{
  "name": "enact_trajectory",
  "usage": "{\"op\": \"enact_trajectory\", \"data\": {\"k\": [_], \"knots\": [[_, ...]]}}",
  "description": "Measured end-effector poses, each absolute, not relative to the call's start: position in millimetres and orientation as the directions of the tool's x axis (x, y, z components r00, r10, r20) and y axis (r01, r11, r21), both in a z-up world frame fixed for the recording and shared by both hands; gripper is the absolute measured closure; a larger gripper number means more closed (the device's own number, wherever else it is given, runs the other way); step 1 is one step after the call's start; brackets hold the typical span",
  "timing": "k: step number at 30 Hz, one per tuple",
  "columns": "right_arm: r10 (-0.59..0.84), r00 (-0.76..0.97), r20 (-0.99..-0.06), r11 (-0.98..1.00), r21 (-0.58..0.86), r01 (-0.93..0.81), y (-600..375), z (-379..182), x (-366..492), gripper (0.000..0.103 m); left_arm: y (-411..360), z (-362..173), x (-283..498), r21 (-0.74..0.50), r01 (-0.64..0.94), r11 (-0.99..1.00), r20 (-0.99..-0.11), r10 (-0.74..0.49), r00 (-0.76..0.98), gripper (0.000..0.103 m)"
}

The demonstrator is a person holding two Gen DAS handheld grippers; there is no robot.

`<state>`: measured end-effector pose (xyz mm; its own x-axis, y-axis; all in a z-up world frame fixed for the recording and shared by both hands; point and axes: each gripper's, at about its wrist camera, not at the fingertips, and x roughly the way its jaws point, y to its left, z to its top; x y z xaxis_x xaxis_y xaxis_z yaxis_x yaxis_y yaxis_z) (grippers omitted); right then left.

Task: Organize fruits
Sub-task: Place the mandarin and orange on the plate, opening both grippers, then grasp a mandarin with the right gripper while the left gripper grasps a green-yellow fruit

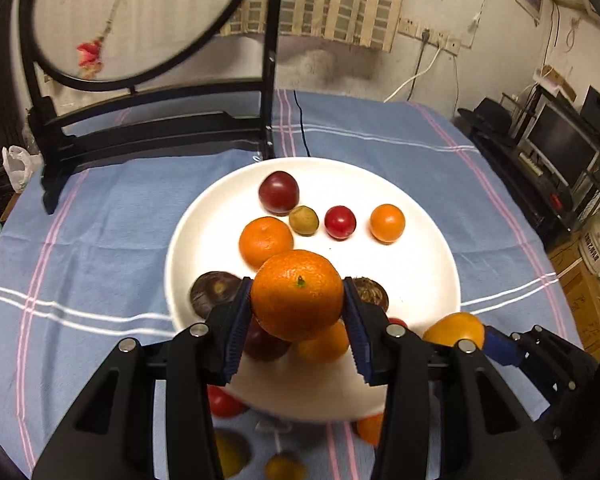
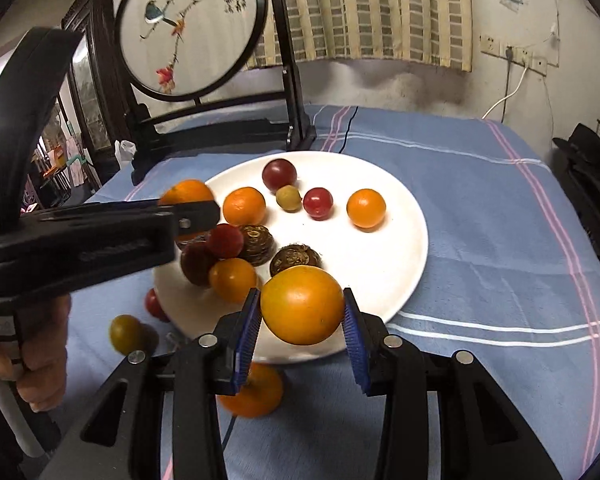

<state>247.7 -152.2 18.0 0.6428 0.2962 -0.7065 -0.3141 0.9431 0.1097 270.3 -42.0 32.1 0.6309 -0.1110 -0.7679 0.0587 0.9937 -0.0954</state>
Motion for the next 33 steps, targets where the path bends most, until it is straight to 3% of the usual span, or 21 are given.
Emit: {"op": "enact_trajectory", "data": {"k": [4, 5, 6, 7, 8, 23, 33], "knots": [[0.29, 0.637, -0.714, 0.947, 0.12, -0.297, -156, 9, 259, 0.062, -53, 23, 285, -0.076, 0.062, 0.995, -0.761, -0.098, 0.641, 0.059], [0.287, 0.643, -0.71, 0.95, 0.125, -0.285, -158, 7, 260, 0.061, -55, 22, 287, -0.076, 0.068, 0.995, -0.758, -0.102, 0.644, 0.052], [0.285, 0.65, -0.704, 0.953, 0.133, -0.274, -161, 6, 262, 0.052, -57, 23, 289, -0.078, 0.073, 0.994, -0.756, -0.107, 0.645, 0.044], [0.28, 0.657, -0.7, 0.955, 0.137, -0.262, -163, 5, 262, 0.044, -58, 25, 290, -0.074, 0.066, 0.995, -0.747, -0.099, 0.657, 0.028], [0.271, 0.667, -0.694, 0.96, 0.139, -0.244, -167, 5, 262, 0.043, -58, 27, 288, -0.067, 0.054, 0.996, -0.734, -0.086, 0.674, 0.025], [0.306, 0.657, -0.689, 0.948, 0.156, -0.279, -170, 18, 219, 0.041, -18, 45, 204, -0.082, 0.028, 0.996, -0.709, -0.078, 0.701, 0.019], [0.27, 0.599, -0.754, 0.945, 0.088, -0.316, -145, -1, 178, 0.04, 13, 15, 153, -0.098, -0.011, 0.995, -0.738, -0.065, 0.672, 0.018]]}}
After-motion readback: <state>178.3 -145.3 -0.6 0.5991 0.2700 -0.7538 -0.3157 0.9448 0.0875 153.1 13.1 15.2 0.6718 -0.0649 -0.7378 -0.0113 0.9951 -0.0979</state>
